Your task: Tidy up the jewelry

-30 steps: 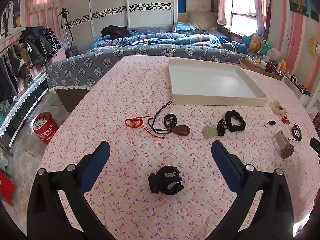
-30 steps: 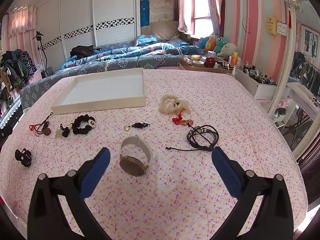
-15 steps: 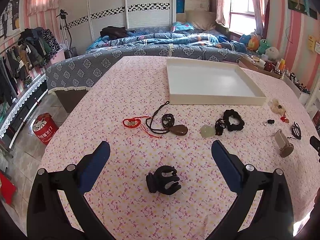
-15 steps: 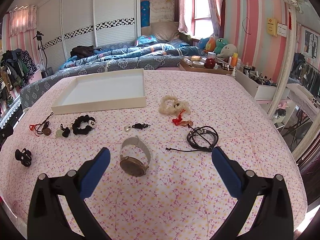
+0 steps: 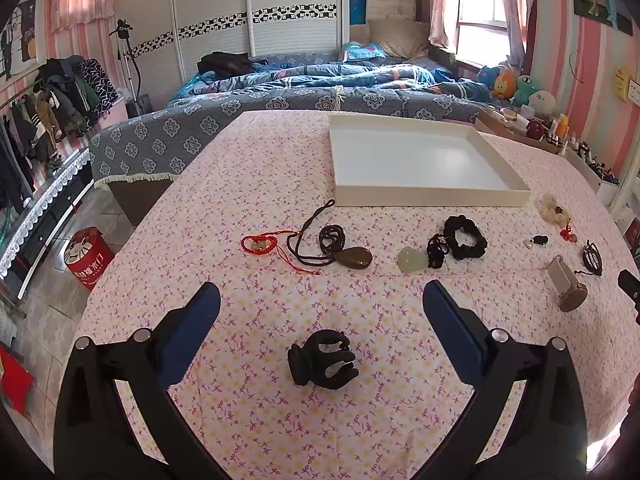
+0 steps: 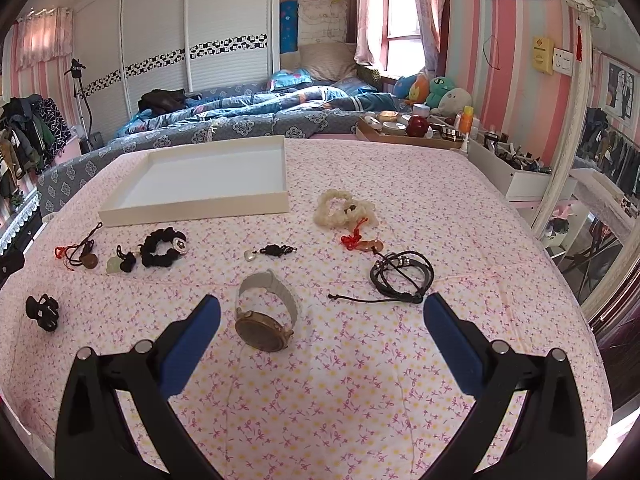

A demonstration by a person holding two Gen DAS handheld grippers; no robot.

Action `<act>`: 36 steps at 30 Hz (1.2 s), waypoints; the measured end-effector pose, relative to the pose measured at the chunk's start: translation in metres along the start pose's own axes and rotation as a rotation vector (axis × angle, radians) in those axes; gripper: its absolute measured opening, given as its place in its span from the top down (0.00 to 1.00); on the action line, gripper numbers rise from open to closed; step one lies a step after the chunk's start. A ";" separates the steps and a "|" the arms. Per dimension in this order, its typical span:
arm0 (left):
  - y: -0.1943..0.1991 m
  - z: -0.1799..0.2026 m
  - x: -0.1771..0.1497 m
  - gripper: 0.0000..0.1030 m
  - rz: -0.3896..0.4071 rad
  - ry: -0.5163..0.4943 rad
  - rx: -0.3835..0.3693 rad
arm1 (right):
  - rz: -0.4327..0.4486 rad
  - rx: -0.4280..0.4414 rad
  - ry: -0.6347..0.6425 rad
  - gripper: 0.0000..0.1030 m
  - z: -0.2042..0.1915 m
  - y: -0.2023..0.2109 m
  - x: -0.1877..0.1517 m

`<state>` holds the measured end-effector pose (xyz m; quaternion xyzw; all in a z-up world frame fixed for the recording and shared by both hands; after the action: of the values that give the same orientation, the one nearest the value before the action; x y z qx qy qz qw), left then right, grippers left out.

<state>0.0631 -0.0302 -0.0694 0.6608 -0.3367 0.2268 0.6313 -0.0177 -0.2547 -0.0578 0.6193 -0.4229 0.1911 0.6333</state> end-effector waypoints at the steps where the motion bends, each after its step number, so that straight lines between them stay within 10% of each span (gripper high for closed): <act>1: 0.000 0.000 -0.001 0.03 -0.001 0.001 -0.001 | -0.001 0.001 -0.001 0.02 0.000 0.000 0.000; 36: -0.006 -0.007 -0.008 0.03 -0.022 0.009 0.003 | -0.024 -0.062 -0.048 0.02 0.019 -0.006 -0.011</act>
<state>0.0628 -0.0218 -0.0788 0.6645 -0.3262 0.2233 0.6342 -0.0244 -0.2706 -0.0723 0.6086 -0.4363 0.1554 0.6443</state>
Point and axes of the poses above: each gripper's, at about its wrist camera, not at the fingertips, and y roughly against the way its jaws point, z to its right, x to its top, the point moved 10 cm from there along -y, roughly the way its jaws point, and after that the axes turned 6 degrees about -y, right-handed, at the moved point
